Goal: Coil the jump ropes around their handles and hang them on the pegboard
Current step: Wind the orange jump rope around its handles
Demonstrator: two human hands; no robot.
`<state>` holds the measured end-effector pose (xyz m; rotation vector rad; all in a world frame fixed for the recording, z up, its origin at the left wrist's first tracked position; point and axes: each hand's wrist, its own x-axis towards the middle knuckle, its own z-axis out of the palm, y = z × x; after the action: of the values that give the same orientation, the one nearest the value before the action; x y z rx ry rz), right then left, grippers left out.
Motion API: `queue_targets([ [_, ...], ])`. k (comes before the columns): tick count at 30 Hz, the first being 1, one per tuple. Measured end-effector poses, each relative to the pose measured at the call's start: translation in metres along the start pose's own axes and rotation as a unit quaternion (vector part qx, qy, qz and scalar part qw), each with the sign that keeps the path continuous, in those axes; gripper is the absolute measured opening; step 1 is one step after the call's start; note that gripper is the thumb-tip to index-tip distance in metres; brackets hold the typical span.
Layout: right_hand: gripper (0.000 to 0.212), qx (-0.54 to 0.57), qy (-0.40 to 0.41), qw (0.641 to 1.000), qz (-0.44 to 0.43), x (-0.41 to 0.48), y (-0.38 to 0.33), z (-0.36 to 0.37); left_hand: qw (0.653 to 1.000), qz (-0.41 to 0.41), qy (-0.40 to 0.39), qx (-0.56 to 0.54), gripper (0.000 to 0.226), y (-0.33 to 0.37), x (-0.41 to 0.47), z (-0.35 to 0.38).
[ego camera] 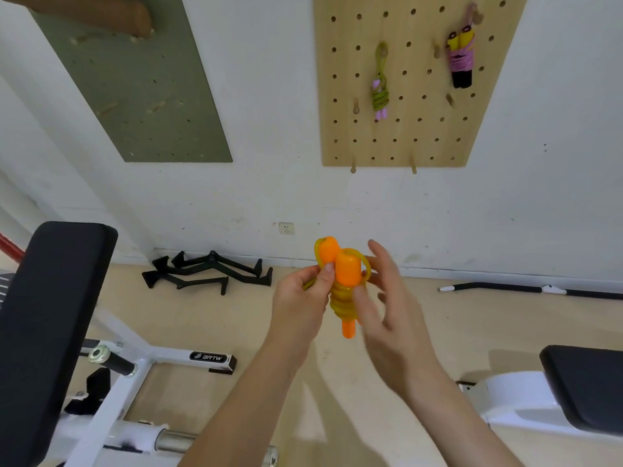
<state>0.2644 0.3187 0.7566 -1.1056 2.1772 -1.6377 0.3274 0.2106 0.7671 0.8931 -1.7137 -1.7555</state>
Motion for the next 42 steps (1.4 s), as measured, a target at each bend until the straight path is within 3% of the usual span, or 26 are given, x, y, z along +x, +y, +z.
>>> queue_targets([
  [3, 0.085, -0.165, -0.038, 0.981, -0.098, -0.006, 0.007, 0.007, 0.999, -0.024, -0.012, -0.02, 0.032, 0.002, -0.001, 0.006],
  [9, 0.069, -0.161, -0.024, 0.983, -0.084, 0.006, 0.018, 0.0, 0.995, -0.05, -0.089, 0.014, 0.015, 0.01, -0.002, 0.005],
  [12, 0.061, -0.113, -0.016, 0.992, -0.057, 0.011, 0.019, -0.001, 0.988, -0.045, -0.121, 0.082, 0.019, 0.013, -0.003, -0.001],
  [14, 0.057, -0.067, -0.018, 0.997, -0.034, 0.014, 0.02, -0.001, 0.975, 0.003, -0.099, 0.201, 0.013, 0.016, -0.004, -0.003],
  [15, 0.057, -0.04, -0.02, 0.999, -0.022, 0.015, 0.019, -0.002, 0.951, 0.045, -0.08, 0.296, 0.008, 0.018, -0.006, -0.002],
  [17, 0.058, 0.009, -0.028, 1.0, 0.009, 0.017, 0.016, -0.006, 0.863, 0.144, -0.038, 0.483, 0.015, 0.02, -0.009, -0.002],
  [19, 0.055, 0.034, -0.036, 0.998, 0.032, 0.019, 0.014, -0.009, 0.786, 0.237, -0.015, 0.571, 0.012, 0.021, -0.015, -0.003],
  [21, 0.046, 0.042, -0.043, 0.997, 0.047, 0.019, 0.013, -0.01, 0.705, 0.316, -0.041, 0.633, 0.015, 0.02, -0.018, -0.004],
  [23, 0.04, 0.047, -0.051, 0.996, 0.054, 0.018, 0.012, -0.009, 0.655, 0.335, -0.07, 0.674, 0.023, 0.023, -0.02, -0.006],
  [25, 0.044, 0.044, -0.071, 0.995, 0.049, 0.016, 0.01, -0.009, 0.671, 0.304, -0.056, 0.674, 0.01, 0.03, -0.019, -0.011],
  [28, 0.055, 0.018, -0.098, 0.994, 0.034, 0.015, 0.006, -0.011, 0.815, 0.192, -0.118, 0.533, 0.015, 0.044, -0.011, -0.022],
  [29, 0.057, 0.01, -0.1, 0.994, 0.032, 0.015, 0.004, -0.012, 0.851, 0.152, -0.142, 0.482, 0.014, 0.049, -0.008, -0.025],
  [31, 0.059, 0.007, -0.099, 0.994, 0.039, 0.016, 0.004, -0.014, 0.888, 0.09, -0.192, 0.407, 0.015, 0.05, -0.005, -0.03],
  [35, 0.044, 0.054, -0.098, 0.992, 0.066, 0.018, 0.006, -0.018, 0.922, 0.031, -0.265, 0.282, 0.028, 0.043, -0.007, -0.032],
  [39, 0.039, 0.131, -0.097, 0.983, 0.086, 0.017, 0.003, -0.016, 0.929, 0.132, -0.226, 0.262, 0.039, 0.04, -0.012, -0.022],
  [41, 0.04, 0.158, -0.09, 0.978, 0.105, 0.018, 0.002, -0.014, 0.888, 0.201, -0.212, 0.354, 0.03, 0.042, -0.015, -0.013],
  [42, 0.043, 0.171, -0.082, 0.974, 0.12, 0.019, 0.002, -0.013, 0.844, 0.239, -0.204, 0.434, 0.024, 0.04, -0.017, -0.01],
])
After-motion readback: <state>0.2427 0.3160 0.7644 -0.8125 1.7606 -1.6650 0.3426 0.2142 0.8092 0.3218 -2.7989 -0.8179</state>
